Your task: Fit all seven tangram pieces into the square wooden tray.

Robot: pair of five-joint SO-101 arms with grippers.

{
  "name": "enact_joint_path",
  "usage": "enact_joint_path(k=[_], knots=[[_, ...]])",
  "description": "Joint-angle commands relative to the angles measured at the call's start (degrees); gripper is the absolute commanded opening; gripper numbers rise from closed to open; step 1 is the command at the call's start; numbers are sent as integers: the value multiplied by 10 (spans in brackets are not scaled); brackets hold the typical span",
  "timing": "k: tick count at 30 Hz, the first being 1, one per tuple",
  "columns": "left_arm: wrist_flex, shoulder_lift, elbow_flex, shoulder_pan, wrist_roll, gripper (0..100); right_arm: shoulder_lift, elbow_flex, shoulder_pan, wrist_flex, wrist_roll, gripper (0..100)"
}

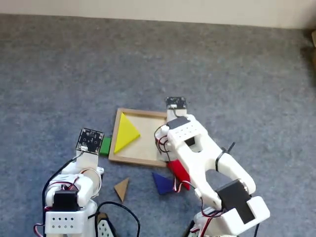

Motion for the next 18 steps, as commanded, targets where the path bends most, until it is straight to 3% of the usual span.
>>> enact_joint_path(k=[1, 9, 13, 18], knots=[[3, -21, 12, -7, -2, 6, -2, -15, -21, 10, -3, 424], [3, -21, 12, -7, -2, 6, -2, 28, -20, -10, 2, 383], [3, -21, 12, -7, -2, 6, -3, 40, -22, -10, 50, 369], [3, -21, 12, -7, -2, 6, -4, 49, -22, -9, 55, 369]])
